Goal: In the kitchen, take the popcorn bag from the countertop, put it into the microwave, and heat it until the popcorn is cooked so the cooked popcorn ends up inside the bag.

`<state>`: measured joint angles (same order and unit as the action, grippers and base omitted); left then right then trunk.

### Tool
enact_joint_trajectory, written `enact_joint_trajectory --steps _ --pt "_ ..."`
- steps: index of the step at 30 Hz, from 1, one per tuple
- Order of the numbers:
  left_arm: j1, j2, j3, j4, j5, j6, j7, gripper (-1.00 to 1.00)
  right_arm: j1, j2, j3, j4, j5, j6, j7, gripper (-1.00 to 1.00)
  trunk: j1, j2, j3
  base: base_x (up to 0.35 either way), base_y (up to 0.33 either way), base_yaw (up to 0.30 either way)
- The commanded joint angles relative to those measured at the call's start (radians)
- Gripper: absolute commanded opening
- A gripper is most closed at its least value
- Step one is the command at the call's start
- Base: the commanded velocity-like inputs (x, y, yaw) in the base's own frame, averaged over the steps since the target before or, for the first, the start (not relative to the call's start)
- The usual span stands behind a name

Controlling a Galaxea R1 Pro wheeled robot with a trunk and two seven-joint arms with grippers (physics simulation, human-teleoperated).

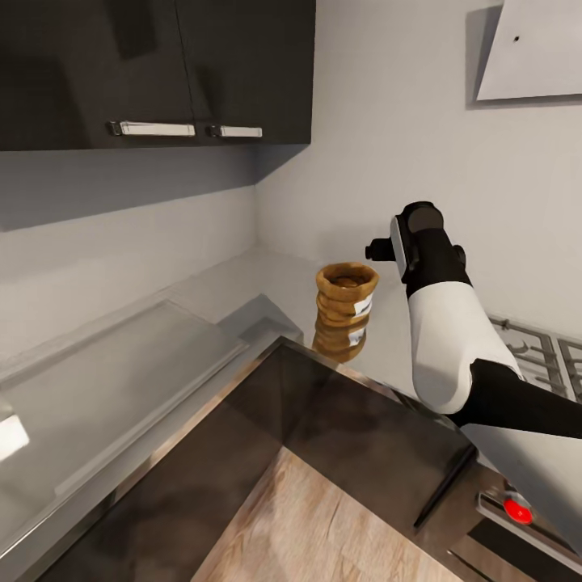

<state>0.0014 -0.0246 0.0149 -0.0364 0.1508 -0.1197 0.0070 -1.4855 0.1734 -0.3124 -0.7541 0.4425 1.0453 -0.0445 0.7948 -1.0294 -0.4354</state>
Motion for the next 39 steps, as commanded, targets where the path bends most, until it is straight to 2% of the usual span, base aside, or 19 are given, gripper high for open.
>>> enact_joint_trajectory --steps 1,20,29,36,39 --pt "0.0 0.0 0.001 -0.001 0.006 -0.002 0.001 1.0 -0.001 0.001 -0.004 -0.001 -0.004 0.002 -0.005 1.0 0.0 -0.001 -0.001 0.114 0.0 0.0" --pt "0.0 0.0 0.002 -0.002 0.009 -0.003 0.002 1.0 0.006 0.001 -0.005 0.006 -0.005 0.002 -0.007 1.0 0.0 -0.001 -0.001 0.177 0.0 0.0" --pt "0.0 0.0 0.002 -0.003 0.009 -0.003 0.002 1.0 0.12 0.001 -0.004 0.007 -0.005 0.002 -0.008 1.0 0.0 -0.001 -0.001 0.004 0.0 0.0" --pt "0.0 0.0 0.002 -0.004 0.009 -0.003 0.002 1.0 0.135 0.001 -0.004 0.007 -0.007 0.002 -0.008 1.0 0.0 -0.001 -0.001 0.0 0.0 0.0" --pt "0.0 0.0 0.003 -0.005 0.01 -0.004 0.003 1.0 0.135 0.001 -0.004 0.007 -0.008 -0.022 -0.006 1.0 0.0 -0.001 -0.001 0.0 0.0 0.0"
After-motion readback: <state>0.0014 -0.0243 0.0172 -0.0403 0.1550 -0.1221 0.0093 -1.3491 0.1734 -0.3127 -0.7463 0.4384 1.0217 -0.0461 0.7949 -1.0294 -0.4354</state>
